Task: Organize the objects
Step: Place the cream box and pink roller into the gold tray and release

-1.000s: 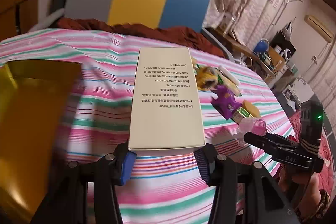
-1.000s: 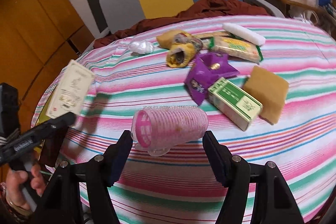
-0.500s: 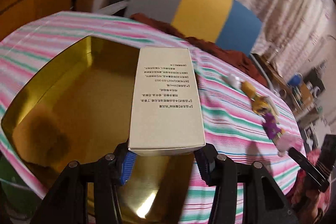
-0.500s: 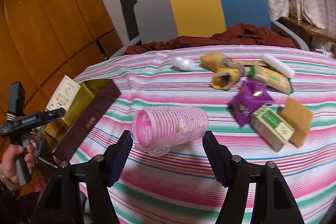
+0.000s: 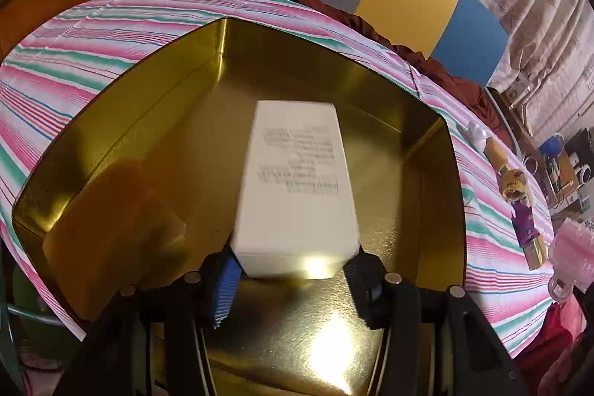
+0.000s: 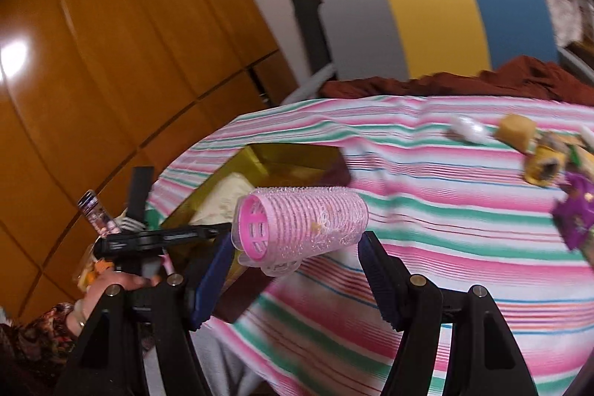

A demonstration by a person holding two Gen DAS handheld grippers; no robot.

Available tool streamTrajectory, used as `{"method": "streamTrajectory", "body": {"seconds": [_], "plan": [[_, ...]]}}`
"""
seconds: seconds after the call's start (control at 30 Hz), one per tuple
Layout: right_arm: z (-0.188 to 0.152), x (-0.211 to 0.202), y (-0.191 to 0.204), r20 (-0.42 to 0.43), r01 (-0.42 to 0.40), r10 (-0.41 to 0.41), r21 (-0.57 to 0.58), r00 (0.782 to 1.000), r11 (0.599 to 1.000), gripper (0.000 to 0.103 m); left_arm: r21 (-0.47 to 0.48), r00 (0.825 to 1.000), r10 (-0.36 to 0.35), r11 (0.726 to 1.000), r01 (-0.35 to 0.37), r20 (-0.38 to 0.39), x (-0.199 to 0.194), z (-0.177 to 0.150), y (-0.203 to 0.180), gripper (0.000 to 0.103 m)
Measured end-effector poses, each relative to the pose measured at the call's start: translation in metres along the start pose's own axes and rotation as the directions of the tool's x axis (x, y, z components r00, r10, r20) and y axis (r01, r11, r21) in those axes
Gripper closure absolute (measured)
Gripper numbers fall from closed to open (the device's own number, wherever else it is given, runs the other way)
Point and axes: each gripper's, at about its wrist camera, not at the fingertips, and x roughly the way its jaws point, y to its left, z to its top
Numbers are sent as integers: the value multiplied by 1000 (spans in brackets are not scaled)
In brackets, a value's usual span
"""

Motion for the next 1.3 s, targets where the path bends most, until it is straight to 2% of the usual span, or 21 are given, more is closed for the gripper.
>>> {"method": "streamTrajectory", "body": {"seconds": [0.1,0.17,0.27,0.33,0.47,0.6,0.77,1.0,1.13,1.3], "plan": [[2,16,20,-18,-16,16,-22,1000,1000,34,5,999,-41,999,41,19,-8,2,0,36],[3,27,28,-35,-22,21,-19,999,1000,34,-2,994,-91,996,92,61,-19,5,2,36],[3,44,40,-63,-18,17,-27,998,999,34,-31,982,-127,991,133,143,-39,12,10,36],[2,55,46,-86,-14,11,-38,996,999,34,-67,975,-111,990,126,194,-53,19,20,36],[-3,79,63,-131,-20,12,-66,991,998,34,-166,963,-30,983,77,270,-76,30,45,36],[-8,98,79,-168,-6,-13,-115,986,993,34,-258,959,4,963,73,284,-86,37,69,36],[-20,120,93,-219,22,-67,-201,973,979,34,-303,956,13,950,80,293,-89,39,82,36],[-28,132,93,-244,54,-115,-245,963,968,32,-277,959,4,958,77,282,-85,37,71,36],[-26,123,94,-222,47,-100,-233,970,971,24,-262,962,1,962,73,273,-82,34,67,36],[-20,103,87,-167,51,-81,-176,983,983,24,-245,962,-12,966,81,272,-82,31,59,36]]}}
